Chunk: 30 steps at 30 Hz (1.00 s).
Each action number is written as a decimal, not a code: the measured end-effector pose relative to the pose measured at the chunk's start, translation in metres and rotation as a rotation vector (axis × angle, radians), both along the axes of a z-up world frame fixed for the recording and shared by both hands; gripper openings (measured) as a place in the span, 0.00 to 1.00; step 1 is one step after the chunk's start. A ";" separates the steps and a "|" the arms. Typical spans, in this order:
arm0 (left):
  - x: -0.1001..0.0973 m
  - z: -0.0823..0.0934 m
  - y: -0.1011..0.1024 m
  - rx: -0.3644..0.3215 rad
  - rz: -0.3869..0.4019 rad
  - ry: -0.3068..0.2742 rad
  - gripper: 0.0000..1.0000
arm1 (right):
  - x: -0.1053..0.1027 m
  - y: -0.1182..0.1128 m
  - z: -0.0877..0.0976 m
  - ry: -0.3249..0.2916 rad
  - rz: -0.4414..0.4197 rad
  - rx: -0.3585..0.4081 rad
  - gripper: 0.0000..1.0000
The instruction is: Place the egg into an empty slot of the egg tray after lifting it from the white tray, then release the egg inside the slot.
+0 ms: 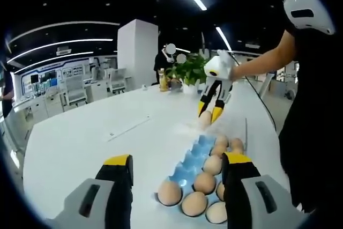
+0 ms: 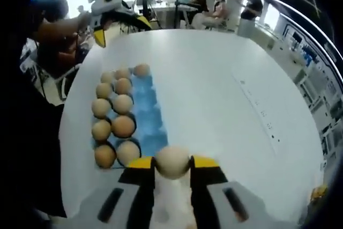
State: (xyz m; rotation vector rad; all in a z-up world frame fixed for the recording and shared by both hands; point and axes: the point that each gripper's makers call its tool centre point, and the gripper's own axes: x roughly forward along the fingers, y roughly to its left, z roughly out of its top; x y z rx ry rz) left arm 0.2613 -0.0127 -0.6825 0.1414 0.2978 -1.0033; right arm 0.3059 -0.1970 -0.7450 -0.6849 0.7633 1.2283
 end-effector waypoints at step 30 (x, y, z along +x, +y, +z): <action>-0.001 -0.003 0.005 -0.014 0.009 -0.001 0.67 | -0.019 0.107 -0.002 0.020 0.176 0.091 0.24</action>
